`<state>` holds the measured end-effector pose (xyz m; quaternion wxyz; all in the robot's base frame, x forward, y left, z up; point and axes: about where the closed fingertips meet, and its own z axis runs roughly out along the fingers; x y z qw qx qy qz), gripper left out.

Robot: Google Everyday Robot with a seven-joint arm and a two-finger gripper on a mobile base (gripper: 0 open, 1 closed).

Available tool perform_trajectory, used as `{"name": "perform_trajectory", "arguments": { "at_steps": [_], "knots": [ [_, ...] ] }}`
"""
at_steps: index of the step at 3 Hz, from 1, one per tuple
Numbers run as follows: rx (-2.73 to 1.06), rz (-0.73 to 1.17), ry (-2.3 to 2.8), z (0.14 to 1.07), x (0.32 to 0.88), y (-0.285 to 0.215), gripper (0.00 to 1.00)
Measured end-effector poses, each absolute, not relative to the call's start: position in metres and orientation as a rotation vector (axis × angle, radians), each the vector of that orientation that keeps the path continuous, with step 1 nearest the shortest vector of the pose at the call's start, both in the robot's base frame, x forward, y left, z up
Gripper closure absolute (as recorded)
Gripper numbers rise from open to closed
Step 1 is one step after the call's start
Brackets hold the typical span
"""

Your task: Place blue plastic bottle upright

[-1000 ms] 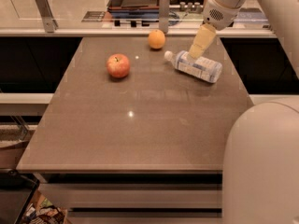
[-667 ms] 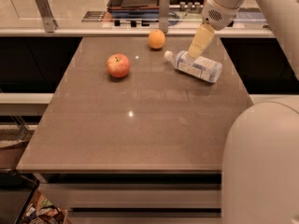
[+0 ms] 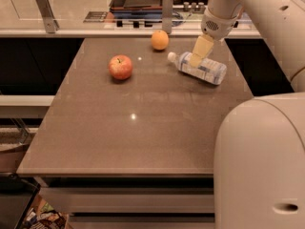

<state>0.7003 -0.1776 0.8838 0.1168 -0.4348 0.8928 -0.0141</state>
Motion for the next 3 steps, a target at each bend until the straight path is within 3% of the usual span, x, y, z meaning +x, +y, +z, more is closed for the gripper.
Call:
{"name": "perform_trajectory", "arguments": {
  "at_steps": [2,3],
  "knots": [
    [-1.247,-0.122,2.709,0.861,0.701,-0.181,0.00],
    [-1.279,-0.103,2.723,0.848,0.700,-0.178,0.16]
  ]
}}
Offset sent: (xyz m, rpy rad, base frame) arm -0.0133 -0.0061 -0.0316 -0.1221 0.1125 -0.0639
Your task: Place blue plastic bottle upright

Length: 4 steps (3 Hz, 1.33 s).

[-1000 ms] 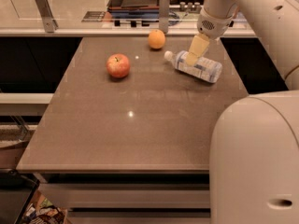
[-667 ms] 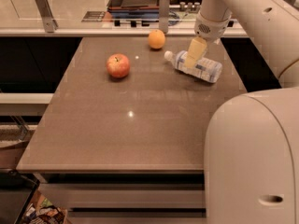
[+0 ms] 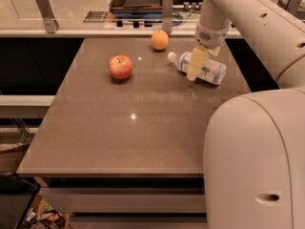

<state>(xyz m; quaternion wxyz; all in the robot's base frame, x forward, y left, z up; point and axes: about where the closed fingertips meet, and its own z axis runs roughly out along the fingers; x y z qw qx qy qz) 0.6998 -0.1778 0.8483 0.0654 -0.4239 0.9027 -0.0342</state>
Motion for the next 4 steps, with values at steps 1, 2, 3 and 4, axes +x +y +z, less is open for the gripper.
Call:
{"name": "perform_trajectory", "arguments": {
  "at_steps": [1,2,3,4],
  "knots": [
    [-1.321,-0.054,2.726,0.835,0.698,-0.173,0.40],
    [-1.316,-0.057,2.713,0.833,0.703,-0.171,0.63],
    [-1.313,-0.058,2.703,0.830,0.707,-0.169,0.87],
    [-1.312,-0.059,2.700,0.830,0.708,-0.169,1.00]
  ]
}}
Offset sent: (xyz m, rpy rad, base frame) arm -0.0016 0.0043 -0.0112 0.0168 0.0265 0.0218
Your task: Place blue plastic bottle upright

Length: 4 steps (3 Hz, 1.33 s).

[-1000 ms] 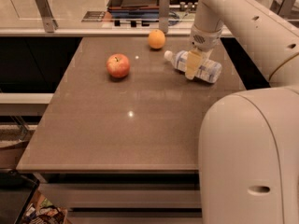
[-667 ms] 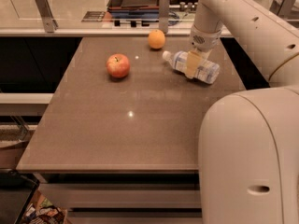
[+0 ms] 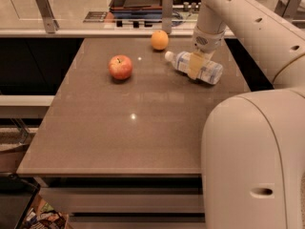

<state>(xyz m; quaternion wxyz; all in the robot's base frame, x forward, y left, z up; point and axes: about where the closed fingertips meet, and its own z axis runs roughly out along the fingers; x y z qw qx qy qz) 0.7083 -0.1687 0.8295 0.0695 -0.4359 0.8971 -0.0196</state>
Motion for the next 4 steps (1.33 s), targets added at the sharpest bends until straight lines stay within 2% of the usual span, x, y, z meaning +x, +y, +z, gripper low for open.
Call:
{"name": "perform_trajectory", "arguments": {
  "at_steps": [4],
  "knots": [
    [-1.300,-0.018,2.526,0.880,0.695,-0.177,1.00]
  ]
}}
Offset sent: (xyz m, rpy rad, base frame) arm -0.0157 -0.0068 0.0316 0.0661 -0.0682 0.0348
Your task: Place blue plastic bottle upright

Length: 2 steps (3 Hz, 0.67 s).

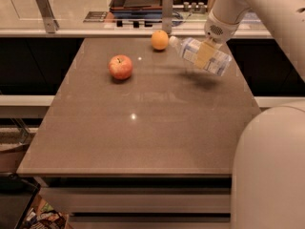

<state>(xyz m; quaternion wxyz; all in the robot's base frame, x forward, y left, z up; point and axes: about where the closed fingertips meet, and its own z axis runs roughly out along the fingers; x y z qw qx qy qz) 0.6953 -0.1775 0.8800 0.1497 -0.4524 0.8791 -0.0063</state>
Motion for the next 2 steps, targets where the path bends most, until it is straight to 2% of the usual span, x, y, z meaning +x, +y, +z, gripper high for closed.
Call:
{"name": "perform_trajectory", "arguments": {
  "at_steps": [2],
  "knots": [
    [-1.331,0.161,2.333,0.906,0.705,-0.166,1.00]
  ]
}}
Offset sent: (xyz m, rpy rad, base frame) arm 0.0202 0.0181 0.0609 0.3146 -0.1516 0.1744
